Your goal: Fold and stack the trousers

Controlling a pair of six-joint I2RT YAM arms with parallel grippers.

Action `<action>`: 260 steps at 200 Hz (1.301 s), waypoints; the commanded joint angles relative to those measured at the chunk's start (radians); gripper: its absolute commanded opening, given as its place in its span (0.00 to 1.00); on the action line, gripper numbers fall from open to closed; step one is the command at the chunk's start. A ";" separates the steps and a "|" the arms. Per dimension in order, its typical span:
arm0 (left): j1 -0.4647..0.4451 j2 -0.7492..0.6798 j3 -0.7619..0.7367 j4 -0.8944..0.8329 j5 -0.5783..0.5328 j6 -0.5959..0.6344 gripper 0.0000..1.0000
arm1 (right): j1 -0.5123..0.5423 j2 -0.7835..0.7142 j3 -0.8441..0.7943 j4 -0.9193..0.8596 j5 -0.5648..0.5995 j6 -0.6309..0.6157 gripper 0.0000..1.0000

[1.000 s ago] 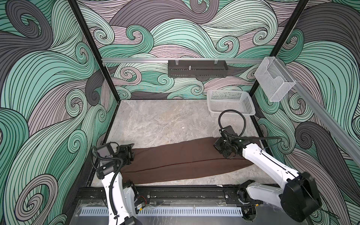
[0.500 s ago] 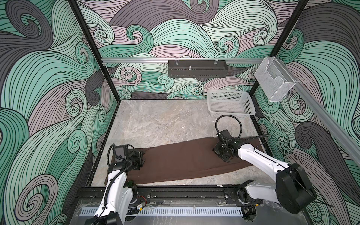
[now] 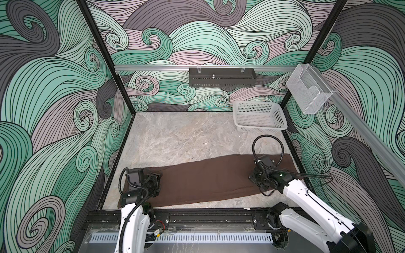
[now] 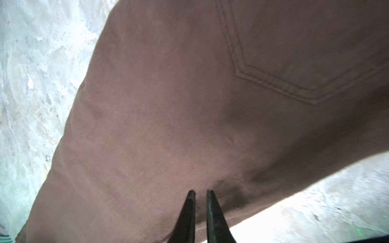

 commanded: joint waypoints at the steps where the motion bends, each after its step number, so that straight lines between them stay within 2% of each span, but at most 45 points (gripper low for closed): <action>1: 0.013 0.069 0.080 -0.052 -0.054 0.081 0.66 | -0.002 0.060 0.060 -0.049 0.071 -0.058 0.21; 35: 0.020 0.227 0.133 -0.010 -0.045 0.176 0.69 | -0.004 0.223 0.156 0.009 0.059 -0.138 0.30; 84: 0.020 0.478 0.132 0.095 -0.006 0.267 0.73 | -0.024 0.461 0.194 0.147 -0.010 -0.176 0.29; 111: 0.020 0.657 0.211 0.104 -0.004 0.323 0.73 | -0.054 0.571 0.171 0.243 -0.107 -0.158 0.29; 136: 0.019 0.822 0.284 0.152 -0.019 0.345 0.73 | -0.080 0.628 0.153 0.306 -0.125 -0.145 0.29; 170: -0.009 1.072 0.471 0.155 -0.024 0.378 0.72 | -0.186 0.646 0.112 0.364 -0.136 -0.108 0.31; 220: -0.053 1.339 0.845 0.013 -0.047 0.430 0.72 | -0.323 0.636 0.113 0.385 -0.133 -0.086 0.38; 241: -0.052 1.360 0.964 -0.073 -0.043 0.481 0.73 | -0.360 0.657 0.128 0.375 -0.166 -0.099 0.39; 260: -0.041 1.270 1.033 -0.125 -0.042 0.543 0.75 | -0.369 0.634 0.157 0.338 -0.183 -0.131 0.39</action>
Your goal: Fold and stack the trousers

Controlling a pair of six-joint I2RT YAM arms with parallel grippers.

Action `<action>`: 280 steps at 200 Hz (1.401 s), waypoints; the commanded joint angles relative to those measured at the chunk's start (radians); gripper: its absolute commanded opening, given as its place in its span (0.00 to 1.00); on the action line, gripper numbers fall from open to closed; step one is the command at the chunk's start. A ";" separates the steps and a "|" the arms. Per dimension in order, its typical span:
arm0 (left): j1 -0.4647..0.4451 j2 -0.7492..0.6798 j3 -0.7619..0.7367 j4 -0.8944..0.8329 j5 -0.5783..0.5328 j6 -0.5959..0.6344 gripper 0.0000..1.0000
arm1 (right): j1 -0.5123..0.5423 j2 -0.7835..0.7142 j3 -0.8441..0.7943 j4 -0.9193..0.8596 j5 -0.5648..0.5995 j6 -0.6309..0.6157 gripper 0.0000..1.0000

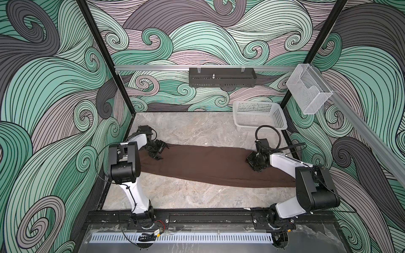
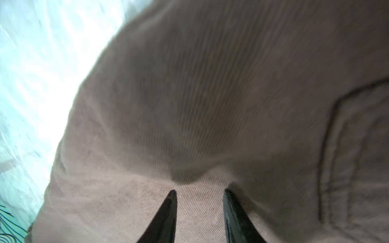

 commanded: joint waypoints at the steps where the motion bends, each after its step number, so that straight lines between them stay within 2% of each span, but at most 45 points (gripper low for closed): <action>1: 0.016 -0.088 0.093 -0.121 -0.063 0.110 0.75 | -0.025 0.017 0.005 -0.091 0.040 -0.034 0.39; 21: 0.050 -0.187 0.192 -0.215 -0.116 0.188 0.79 | -0.022 -0.038 0.049 -0.140 0.029 -0.070 0.40; 44: 0.136 -0.219 0.249 -0.247 -0.137 0.247 0.80 | -0.001 -0.083 0.136 -0.219 0.061 -0.137 0.41; 53: 0.173 -0.213 0.247 -0.240 -0.122 0.259 0.80 | 0.013 -0.089 0.165 -0.235 0.077 -0.154 0.42; 69: 0.238 -0.177 0.253 -0.240 -0.031 0.295 0.79 | 0.026 -0.075 0.199 -0.250 0.083 -0.171 0.43; 96: 0.286 -0.090 0.291 -0.250 -0.014 0.327 0.75 | 0.048 -0.025 0.199 -0.234 0.054 -0.160 0.43; 115: 0.292 -0.018 0.345 -0.273 -0.008 0.325 0.69 | 0.079 -0.001 0.178 -0.218 0.061 -0.145 0.42; 136: 0.288 0.064 0.425 -0.344 -0.033 0.332 0.68 | 0.098 0.024 0.139 -0.214 0.065 -0.104 0.42; 160: 0.286 0.111 0.474 -0.427 -0.091 0.342 0.70 | 0.094 0.036 0.102 -0.235 0.087 -0.068 0.42; 200: 0.275 0.143 0.503 -0.481 -0.111 0.352 0.74 | 0.030 0.044 0.089 -0.337 0.152 -0.087 0.44; 280: 0.269 0.280 0.746 -0.669 -0.160 0.456 0.76 | -0.057 0.082 0.085 -0.397 0.197 -0.122 0.45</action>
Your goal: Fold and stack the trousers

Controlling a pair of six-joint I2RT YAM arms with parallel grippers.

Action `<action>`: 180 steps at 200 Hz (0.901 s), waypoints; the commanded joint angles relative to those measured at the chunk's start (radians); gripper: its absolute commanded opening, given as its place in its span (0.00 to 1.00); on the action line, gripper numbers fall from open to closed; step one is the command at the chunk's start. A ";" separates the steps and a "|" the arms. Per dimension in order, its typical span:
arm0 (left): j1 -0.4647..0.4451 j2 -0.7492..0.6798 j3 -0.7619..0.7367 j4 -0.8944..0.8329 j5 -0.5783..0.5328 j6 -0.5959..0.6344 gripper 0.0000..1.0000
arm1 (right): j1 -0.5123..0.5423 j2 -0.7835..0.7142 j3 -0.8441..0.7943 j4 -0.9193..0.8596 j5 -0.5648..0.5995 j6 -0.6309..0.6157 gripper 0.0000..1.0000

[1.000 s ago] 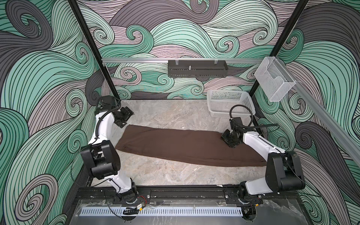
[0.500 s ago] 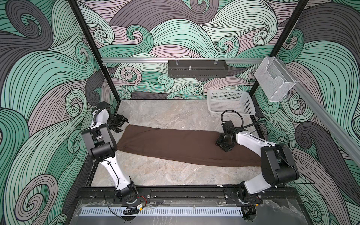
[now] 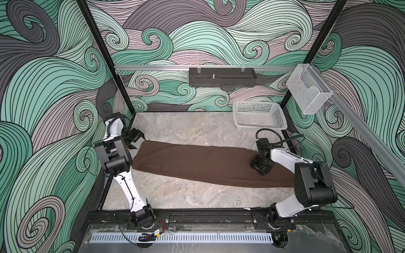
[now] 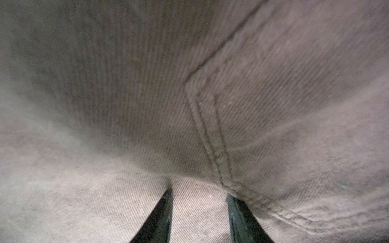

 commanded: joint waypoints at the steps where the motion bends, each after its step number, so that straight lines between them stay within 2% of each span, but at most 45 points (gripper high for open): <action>1: -0.005 0.031 0.101 -0.121 -0.036 0.064 0.76 | -0.029 0.037 -0.009 -0.069 0.060 -0.017 0.45; 33: -0.006 0.078 0.195 -0.153 -0.044 0.109 0.76 | -0.007 0.026 0.043 -0.068 0.049 -0.049 0.44; 56: -0.009 0.099 0.211 -0.129 -0.016 0.118 0.75 | 0.054 0.025 0.093 -0.070 0.055 -0.068 0.44; 94: -0.030 0.137 0.260 -0.106 -0.018 0.130 0.75 | 0.146 0.040 0.102 0.000 -0.006 -0.070 0.44; 141: -0.087 0.237 0.335 -0.126 -0.070 0.171 0.75 | 0.123 0.100 0.048 0.097 -0.114 -0.061 0.46; 166: -0.095 0.280 0.354 -0.128 -0.089 0.185 0.75 | 0.111 0.098 0.038 0.094 -0.110 -0.050 0.46; 180: -0.095 0.315 0.385 -0.145 -0.099 0.190 0.70 | 0.094 0.096 0.027 0.085 -0.110 -0.039 0.47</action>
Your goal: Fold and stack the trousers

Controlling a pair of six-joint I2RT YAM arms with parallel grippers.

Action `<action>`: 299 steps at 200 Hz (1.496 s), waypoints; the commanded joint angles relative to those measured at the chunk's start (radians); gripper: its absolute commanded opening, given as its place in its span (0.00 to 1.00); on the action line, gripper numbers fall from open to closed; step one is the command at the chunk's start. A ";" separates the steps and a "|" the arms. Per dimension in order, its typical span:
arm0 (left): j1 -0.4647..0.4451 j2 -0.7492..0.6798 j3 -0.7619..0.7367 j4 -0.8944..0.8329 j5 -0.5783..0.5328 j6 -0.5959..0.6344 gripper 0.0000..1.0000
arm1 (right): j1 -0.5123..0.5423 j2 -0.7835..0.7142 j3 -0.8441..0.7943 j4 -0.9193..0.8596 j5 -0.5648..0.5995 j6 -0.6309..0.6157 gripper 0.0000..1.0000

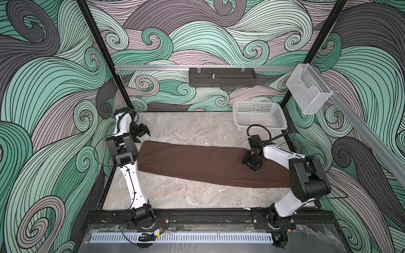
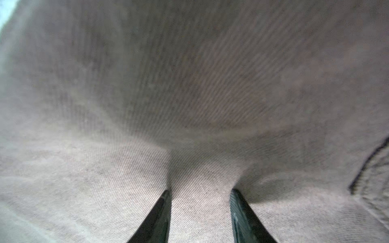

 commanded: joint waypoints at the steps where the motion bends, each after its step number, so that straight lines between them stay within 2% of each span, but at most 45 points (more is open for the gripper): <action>1: 0.001 0.059 0.064 -0.058 -0.044 0.031 0.70 | -0.022 0.020 -0.048 0.011 -0.016 0.017 0.47; 25: -0.001 0.114 0.130 -0.107 -0.070 0.032 0.63 | -0.059 0.019 -0.071 -0.001 -0.017 0.030 0.47; 79: -0.001 0.151 0.156 -0.127 -0.085 0.036 0.57 | -0.084 0.021 -0.078 -0.013 -0.026 0.032 0.47; 90: -0.002 0.153 0.157 -0.129 -0.083 0.036 0.49 | -0.084 0.020 -0.079 -0.013 -0.025 0.030 0.47; 120: -0.005 0.134 0.152 -0.133 -0.086 0.036 0.21 | -0.086 0.016 -0.083 -0.014 -0.027 0.027 0.47; 151: -0.004 0.118 0.153 -0.137 -0.086 0.033 0.00 | -0.086 0.013 -0.087 -0.012 -0.028 0.025 0.46; 185: 0.003 0.012 0.118 -0.130 -0.169 0.001 0.00 | -0.089 0.008 -0.090 -0.012 -0.022 0.025 0.46; 217: 0.034 -0.069 0.098 -0.088 -0.172 -0.015 0.00 | -0.092 0.005 -0.093 -0.012 -0.018 0.027 0.46; 243: 0.048 -0.049 0.118 -0.082 -0.119 -0.006 0.00 | -0.091 0.006 -0.092 -0.011 -0.015 0.029 0.46; 271: 0.047 0.025 0.234 -0.144 -0.102 -0.022 0.00 | -0.092 0.008 -0.088 -0.013 -0.014 0.027 0.46; 283: 0.047 0.046 0.272 -0.157 -0.100 -0.025 0.08 | -0.092 0.009 -0.087 -0.014 -0.014 0.026 0.46; 299: 0.047 0.054 0.299 -0.161 -0.086 -0.023 0.32 | -0.092 0.008 -0.087 -0.013 -0.015 0.024 0.46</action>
